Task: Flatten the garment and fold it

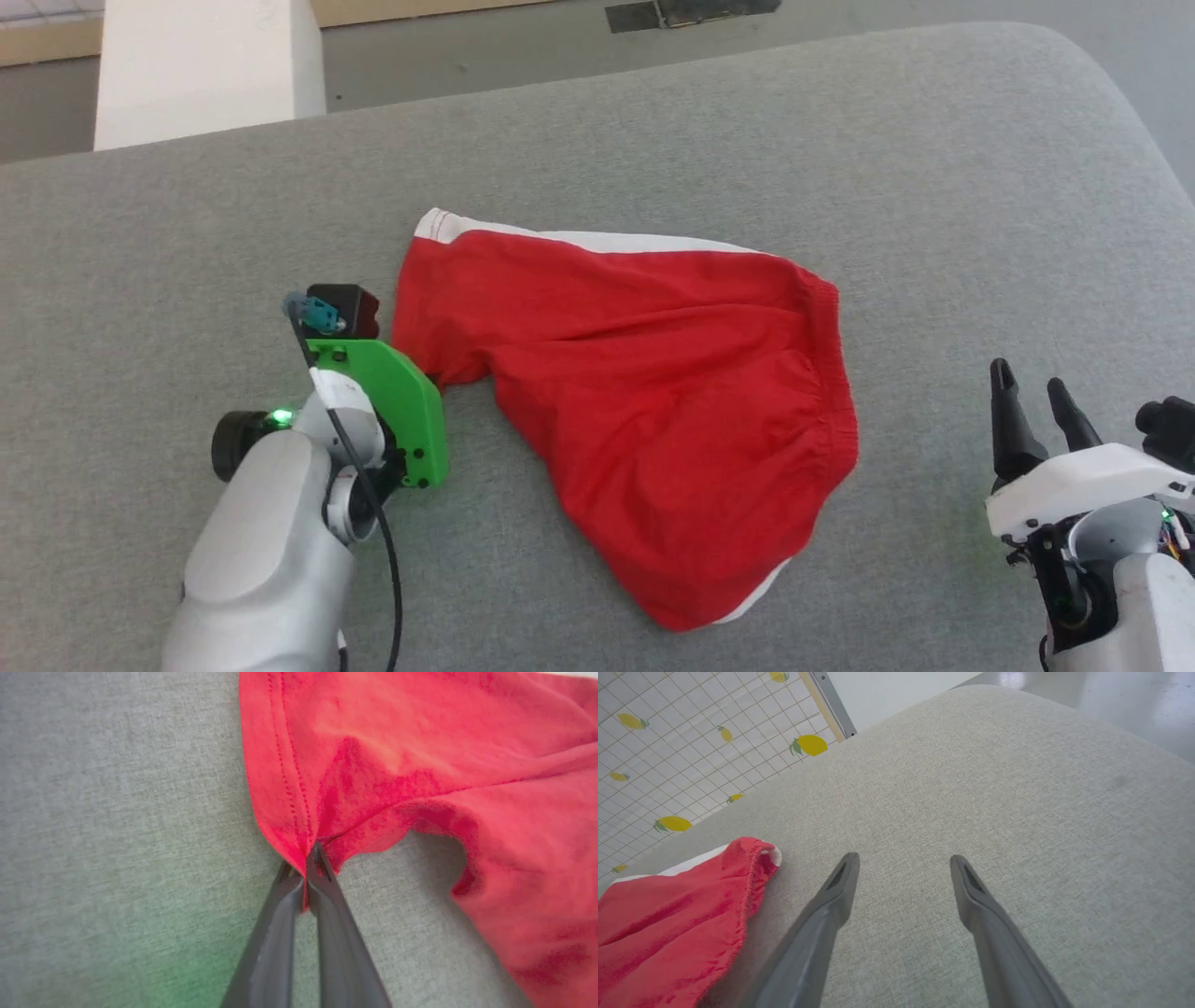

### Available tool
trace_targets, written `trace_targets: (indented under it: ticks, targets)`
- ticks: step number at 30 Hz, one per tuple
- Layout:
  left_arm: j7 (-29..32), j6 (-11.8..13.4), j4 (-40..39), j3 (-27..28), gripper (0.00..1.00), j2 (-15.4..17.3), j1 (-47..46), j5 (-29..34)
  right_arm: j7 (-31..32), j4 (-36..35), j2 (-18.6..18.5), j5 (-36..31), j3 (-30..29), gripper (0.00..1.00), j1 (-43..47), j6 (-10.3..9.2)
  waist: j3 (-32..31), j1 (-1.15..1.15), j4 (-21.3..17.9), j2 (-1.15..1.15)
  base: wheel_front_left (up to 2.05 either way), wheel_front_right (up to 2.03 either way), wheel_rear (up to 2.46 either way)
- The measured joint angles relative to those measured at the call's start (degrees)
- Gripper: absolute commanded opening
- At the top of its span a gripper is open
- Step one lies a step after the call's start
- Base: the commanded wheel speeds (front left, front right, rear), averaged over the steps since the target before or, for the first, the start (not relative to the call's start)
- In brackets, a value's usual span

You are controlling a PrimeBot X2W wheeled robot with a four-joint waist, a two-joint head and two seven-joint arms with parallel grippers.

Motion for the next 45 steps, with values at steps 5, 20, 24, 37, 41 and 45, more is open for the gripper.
trace_targets:
  ticks: [5,20,24,37,41,45]
  targets:
    - [-4.9,-0.4,-2.8,3.2,0.00,-1.8,0.9,-3.7,-0.3,0.6,0.0,-0.1,0.5,1.00,-0.1,0.01,-0.9,0.00,2.0,0.00,0.00,0.00,0.00]
    - [-1.6,5.9,-28.4,7.2,0.00,-0.1,28.5,-8.2,0.9,1.0,0.0,-0.9,0.0,1.00,0.2,0.01,-4.6,0.00,9.8,0.00,0.00,0.00,0.00]
    - [-0.1,6.7,-28.4,6.4,0.00,-1.4,34.2,-9.9,1.5,0.7,0.0,-1.0,-0.3,1.00,0.9,0.01,-5.4,0.00,11.6,0.00,0.00,0.00,0.00]
    - [-8.9,7.8,-36.1,12.0,1.00,3.2,29.6,-6.2,2.2,-0.1,0.0,-1.1,0.5,1.00,1.2,0.00,-6.8,0.00,12.8,0.00,0.00,0.00,0.00]
    - [-6.0,4.4,-34.0,8.1,1.00,5.6,21.3,-3.7,2.2,-0.2,0.0,-1.1,0.6,1.00,1.2,0.00,-5.7,0.00,12.6,0.00,0.00,0.00,0.00]
    - [0.7,0.2,-25.6,2.5,1.00,6.9,14.2,-2.9,2.0,0.0,0.0,-0.5,1.9,1.00,0.9,0.00,-4.3,0.00,11.8,0.00,0.00,0.00,0.00]
